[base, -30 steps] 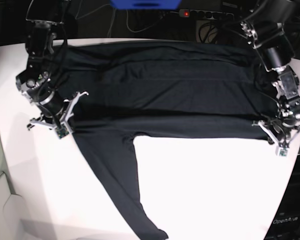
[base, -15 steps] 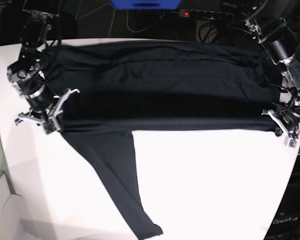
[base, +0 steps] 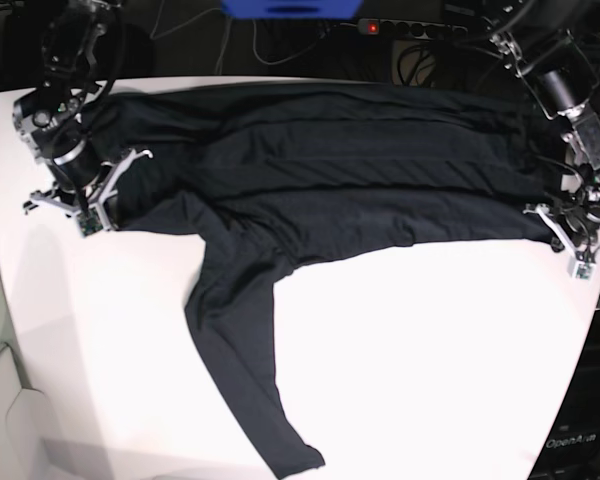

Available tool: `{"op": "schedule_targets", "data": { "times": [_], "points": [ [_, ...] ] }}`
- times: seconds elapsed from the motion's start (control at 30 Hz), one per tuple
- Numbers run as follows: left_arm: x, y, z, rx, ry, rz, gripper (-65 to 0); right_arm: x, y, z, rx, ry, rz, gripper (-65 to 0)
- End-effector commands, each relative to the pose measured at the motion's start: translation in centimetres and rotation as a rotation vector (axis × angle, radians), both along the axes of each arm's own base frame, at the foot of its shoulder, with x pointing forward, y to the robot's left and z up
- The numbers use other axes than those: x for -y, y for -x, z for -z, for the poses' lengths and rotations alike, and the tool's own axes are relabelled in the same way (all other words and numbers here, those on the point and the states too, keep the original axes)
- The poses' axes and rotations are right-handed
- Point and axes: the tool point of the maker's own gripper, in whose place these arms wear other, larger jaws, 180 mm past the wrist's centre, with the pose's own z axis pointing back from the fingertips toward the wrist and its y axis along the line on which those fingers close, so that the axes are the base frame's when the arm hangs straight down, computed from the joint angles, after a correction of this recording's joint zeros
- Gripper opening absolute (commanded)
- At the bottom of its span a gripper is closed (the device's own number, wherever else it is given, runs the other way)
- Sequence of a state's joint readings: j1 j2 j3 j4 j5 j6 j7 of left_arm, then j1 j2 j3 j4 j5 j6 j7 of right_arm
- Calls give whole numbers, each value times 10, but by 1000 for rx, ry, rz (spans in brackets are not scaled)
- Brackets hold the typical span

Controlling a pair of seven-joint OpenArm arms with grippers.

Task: Fold the T-shirt properly
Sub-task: 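Lift both side edges and fold them inward toward the shirt's middle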

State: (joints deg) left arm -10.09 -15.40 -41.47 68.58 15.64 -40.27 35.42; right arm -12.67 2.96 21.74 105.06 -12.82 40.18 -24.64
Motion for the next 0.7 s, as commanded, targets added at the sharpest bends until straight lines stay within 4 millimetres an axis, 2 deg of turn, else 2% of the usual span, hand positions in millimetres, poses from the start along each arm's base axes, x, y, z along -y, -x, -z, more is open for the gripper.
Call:
{"op": "schedule_targets", "data": {
  "times": [0.0, 0.17, 0.27, 0.47, 0.67],
  "points": [
    [-9, -3, -12, 32, -26, -3, -650, -1, -5, -11, 45, -8, -8, -650],
    [-8, -2, -11, 28, -24, -3, -650, -11, -6, -9, 44, -35, -1, -650],
    [-8, -2, -9, 26, -20, -3, -650, -33, -7, -5, 34, -64, -44, -646],
    [-8, 2, -6, 17, -20, -3, -650, -62, -13, 4, -43, -50, -107, -535],
    [-8, 3, -5, 15, -20, -3, -650, -64, -33, 17, -123, -35, -101, -435]
  ]
}}
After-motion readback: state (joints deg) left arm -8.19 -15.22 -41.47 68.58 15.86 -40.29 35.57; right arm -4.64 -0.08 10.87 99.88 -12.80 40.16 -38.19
